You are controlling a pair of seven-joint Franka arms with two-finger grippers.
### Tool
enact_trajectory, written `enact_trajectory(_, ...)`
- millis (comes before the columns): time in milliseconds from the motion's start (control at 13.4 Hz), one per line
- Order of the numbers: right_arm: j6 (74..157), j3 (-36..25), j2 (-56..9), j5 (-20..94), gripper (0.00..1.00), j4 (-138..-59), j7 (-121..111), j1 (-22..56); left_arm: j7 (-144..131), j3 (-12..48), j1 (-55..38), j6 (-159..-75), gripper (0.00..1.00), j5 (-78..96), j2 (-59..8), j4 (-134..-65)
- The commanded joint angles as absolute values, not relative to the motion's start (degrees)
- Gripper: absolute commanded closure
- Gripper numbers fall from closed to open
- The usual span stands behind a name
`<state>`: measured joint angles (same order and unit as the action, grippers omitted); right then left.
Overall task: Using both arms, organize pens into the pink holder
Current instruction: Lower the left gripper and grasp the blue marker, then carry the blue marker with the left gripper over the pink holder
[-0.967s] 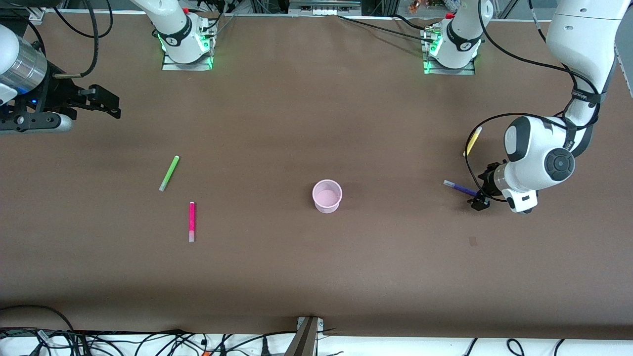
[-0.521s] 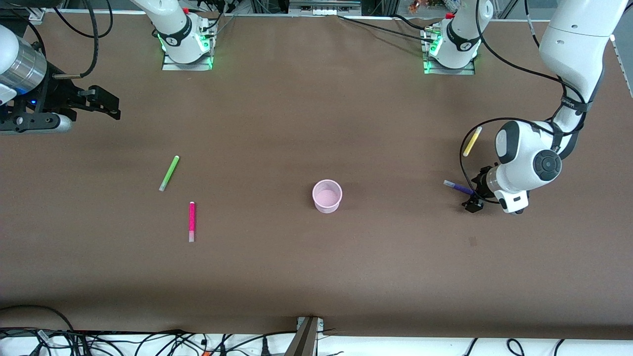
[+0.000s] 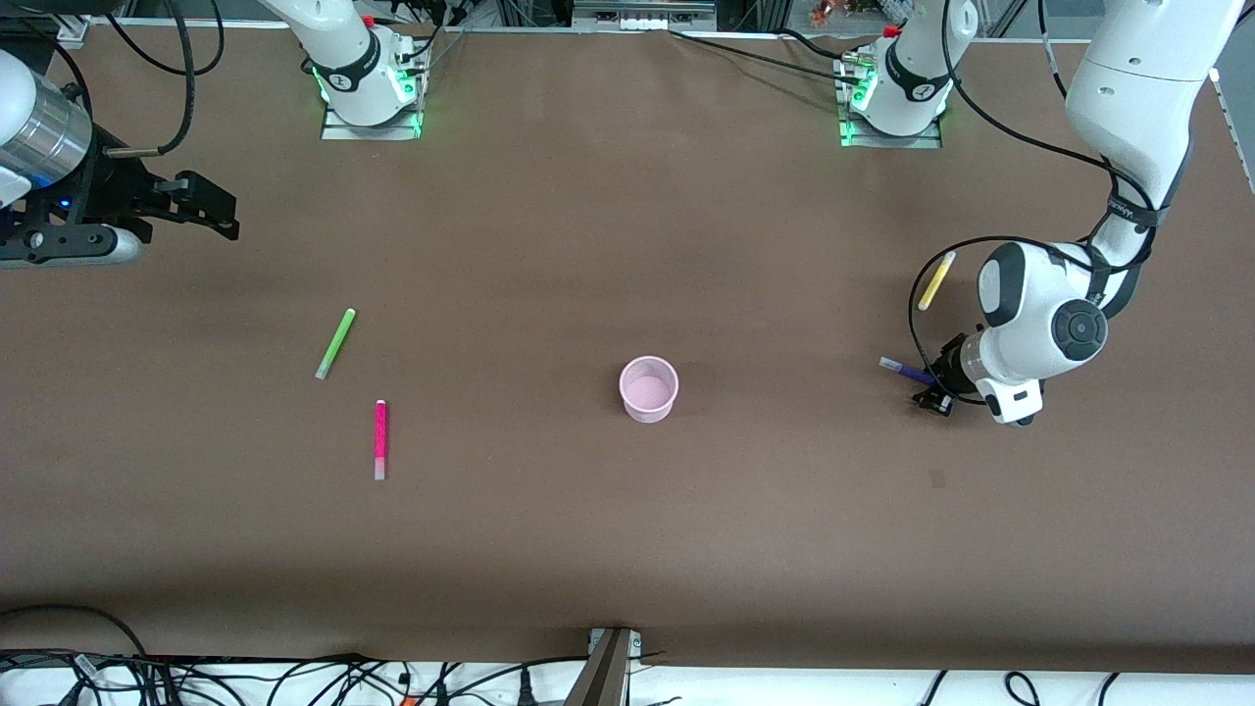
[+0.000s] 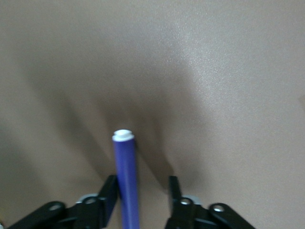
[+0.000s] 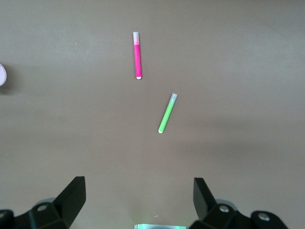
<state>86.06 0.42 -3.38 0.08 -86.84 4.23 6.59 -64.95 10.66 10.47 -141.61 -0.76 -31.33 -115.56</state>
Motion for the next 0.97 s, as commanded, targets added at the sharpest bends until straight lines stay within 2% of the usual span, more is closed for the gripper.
enact_trajectory(0, 86.7, 0.8, -2.7, 1.1, 0.00, -87.6, 4.6, 6.0, -65.6, 10.7, 10.3, -141.9, 1.00, -1.1, -30.7, -115.4)
enact_trajectory(298, 88.6, 0.5, -3.3, 1.1, 0.00, -87.6, 4.6, 5.7, -67.2, 11.7, 9.7, -139.1, 1.00, -1.1, -26.5, -112.2)
enact_trajectory(521, 88.7, 0.2, -3.3, 1.3, 0.00, -87.7, 4.6, 5.7, -71.6, 11.9, 3.5, -125.7, 1.00, -1.1, -26.0, -99.0)
enact_trajectory(744, 88.6, -0.5, -3.3, 1.4, 0.00, -87.7, 4.6, 5.7, -78.9, 11.7, -3.4, -124.3, 1.00, -2.4, -25.8, -91.7)
enact_trajectory(893, 88.6, -0.7, -3.4, 1.4, 0.00, -87.7, 4.6, 5.7, -86.4, 11.7, -8.8, -124.3, 1.00, -7.2, -26.0, -89.5)
